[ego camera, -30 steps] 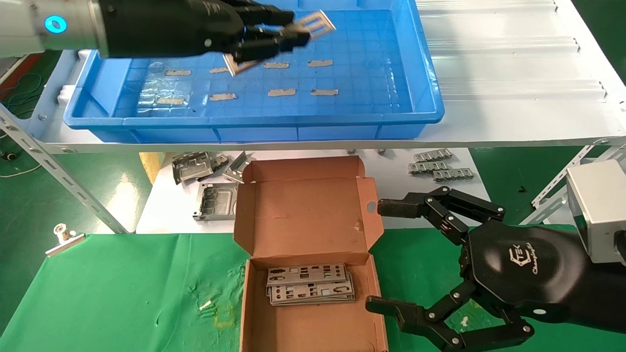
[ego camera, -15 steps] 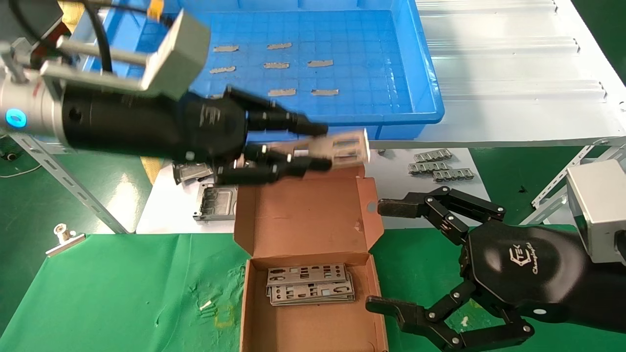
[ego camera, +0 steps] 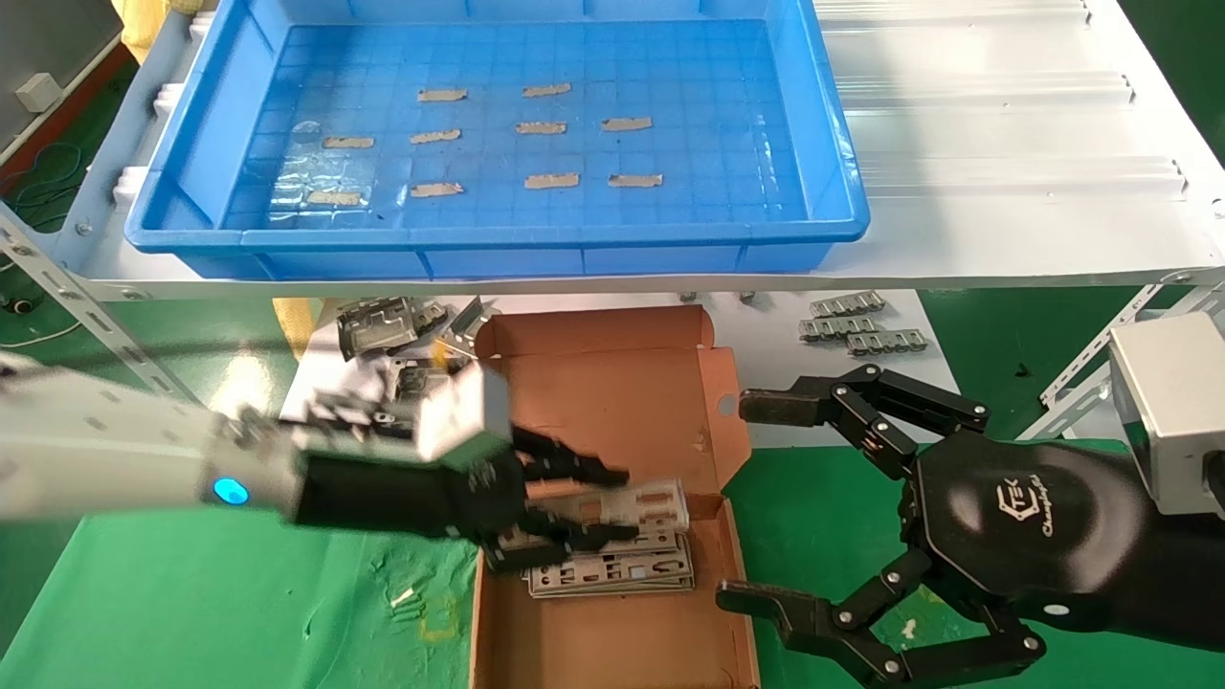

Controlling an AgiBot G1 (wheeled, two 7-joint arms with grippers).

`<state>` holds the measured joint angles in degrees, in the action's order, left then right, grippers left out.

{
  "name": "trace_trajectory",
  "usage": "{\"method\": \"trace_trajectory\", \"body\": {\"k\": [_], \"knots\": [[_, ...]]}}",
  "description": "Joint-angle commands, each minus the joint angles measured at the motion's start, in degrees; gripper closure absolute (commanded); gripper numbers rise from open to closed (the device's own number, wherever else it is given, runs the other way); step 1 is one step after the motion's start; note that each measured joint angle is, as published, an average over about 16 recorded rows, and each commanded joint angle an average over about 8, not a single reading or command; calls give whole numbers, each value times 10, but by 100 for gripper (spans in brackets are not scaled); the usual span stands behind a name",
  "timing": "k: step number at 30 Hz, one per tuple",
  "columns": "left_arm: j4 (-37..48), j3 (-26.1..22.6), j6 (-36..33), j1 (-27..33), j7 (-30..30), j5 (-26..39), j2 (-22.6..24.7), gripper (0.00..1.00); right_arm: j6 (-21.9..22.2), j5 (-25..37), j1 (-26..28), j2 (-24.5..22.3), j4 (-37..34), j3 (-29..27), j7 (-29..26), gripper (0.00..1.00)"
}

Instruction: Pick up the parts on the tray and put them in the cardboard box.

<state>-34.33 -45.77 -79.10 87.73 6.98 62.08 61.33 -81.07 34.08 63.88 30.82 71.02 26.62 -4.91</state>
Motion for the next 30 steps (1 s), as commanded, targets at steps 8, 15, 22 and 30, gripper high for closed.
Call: {"method": "trace_trajectory", "body": {"k": [8, 15, 22, 30], "knots": [[51, -5, 69, -61, 94, 18, 44, 89, 0, 0, 0, 0, 0, 0, 0, 0], [96, -9, 81, -59, 120, 27, 71, 10, 0, 0, 0, 0, 0, 0, 0, 0], [133, -11, 75, -50, 139, 29, 88, 0, 0, 0, 0, 0, 0, 0, 0, 0], [161, -14, 45, -34, 149, 30, 95, 0, 0, 0, 0, 0, 0, 0, 0, 0]]}}
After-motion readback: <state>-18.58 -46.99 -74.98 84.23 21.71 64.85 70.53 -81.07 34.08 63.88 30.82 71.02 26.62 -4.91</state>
